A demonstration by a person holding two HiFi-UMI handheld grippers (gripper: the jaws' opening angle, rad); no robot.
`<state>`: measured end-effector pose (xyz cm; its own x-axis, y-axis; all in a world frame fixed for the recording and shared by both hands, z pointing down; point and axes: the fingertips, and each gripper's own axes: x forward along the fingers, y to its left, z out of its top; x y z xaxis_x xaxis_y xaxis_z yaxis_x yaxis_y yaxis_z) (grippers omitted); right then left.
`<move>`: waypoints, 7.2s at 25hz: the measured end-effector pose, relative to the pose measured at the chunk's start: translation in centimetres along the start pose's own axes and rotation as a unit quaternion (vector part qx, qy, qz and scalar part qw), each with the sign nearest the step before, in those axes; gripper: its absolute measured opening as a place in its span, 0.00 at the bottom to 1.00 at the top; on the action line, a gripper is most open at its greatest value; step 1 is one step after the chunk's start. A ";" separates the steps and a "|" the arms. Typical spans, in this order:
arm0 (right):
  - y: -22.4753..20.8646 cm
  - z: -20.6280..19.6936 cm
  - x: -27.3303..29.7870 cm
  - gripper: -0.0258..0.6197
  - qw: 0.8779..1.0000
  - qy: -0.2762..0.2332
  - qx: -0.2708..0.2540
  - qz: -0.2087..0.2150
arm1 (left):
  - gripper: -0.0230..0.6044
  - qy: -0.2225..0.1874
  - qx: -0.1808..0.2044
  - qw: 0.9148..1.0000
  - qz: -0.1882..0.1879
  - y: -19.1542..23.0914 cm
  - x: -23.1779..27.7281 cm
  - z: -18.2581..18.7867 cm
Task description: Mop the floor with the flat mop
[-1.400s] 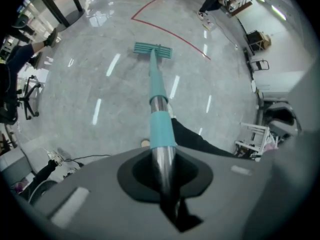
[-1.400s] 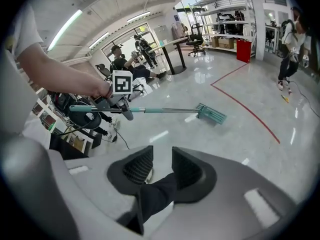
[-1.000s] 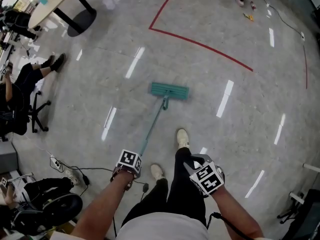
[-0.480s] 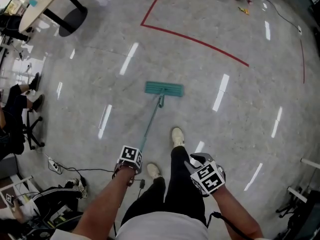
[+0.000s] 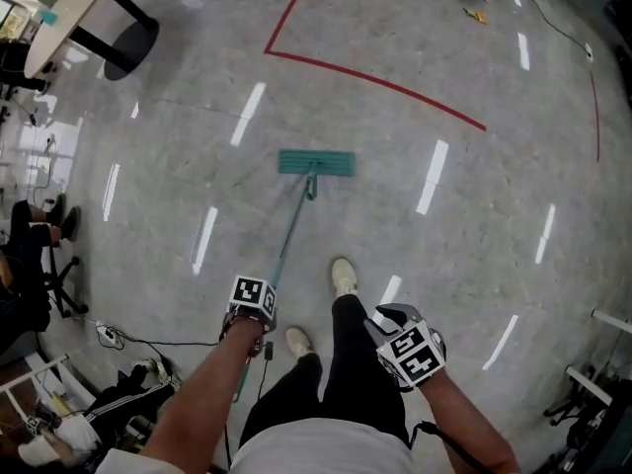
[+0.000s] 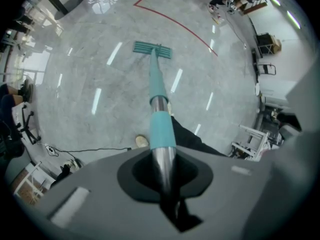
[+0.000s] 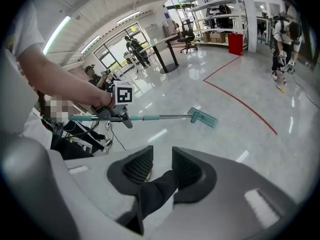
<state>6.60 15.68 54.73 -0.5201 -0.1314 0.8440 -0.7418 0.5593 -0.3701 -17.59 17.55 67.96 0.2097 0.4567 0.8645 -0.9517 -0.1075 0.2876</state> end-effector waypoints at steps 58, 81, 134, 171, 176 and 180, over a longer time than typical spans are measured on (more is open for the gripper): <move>2.0 0.1 1.0 0.23 0.999 0.017 -0.041 0.015 | 0.11 -0.066 -0.002 0.998 -0.003 2.4 -3.8 1.9; 7.4 0.7 3.6 0.23 0.995 0.030 -0.088 0.036 | 0.11 -0.011 -0.040 0.999 0.000 6.9 3.0 -11.4; -4.9 1.7 1.2 0.23 0.997 0.067 -0.008 0.023 | 0.11 -0.057 -0.044 0.997 0.014 6.4 -9.4 21.4; 9.0 1.3 5.3 0.23 0.990 0.049 -0.124 0.050 | 0.11 -0.031 -0.073 0.997 -0.008 10.9 1.8 -16.4; 8.7 1.1 5.1 0.23 0.991 0.056 -0.110 0.048 | 0.11 -0.021 -0.077 0.997 -0.009 11.2 2.6 -14.7; 7.9 1.3 4.8 0.23 0.991 0.059 -0.107 0.046 | 0.11 -0.020 -0.085 0.996 -0.023 10.6 2.4 -13.3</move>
<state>-2.29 18.37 55.38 -0.5190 0.0186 0.8545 -0.5792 0.7276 -0.3677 -30.16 29.29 67.59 0.2596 0.4216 0.8688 -0.9643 0.0649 0.2566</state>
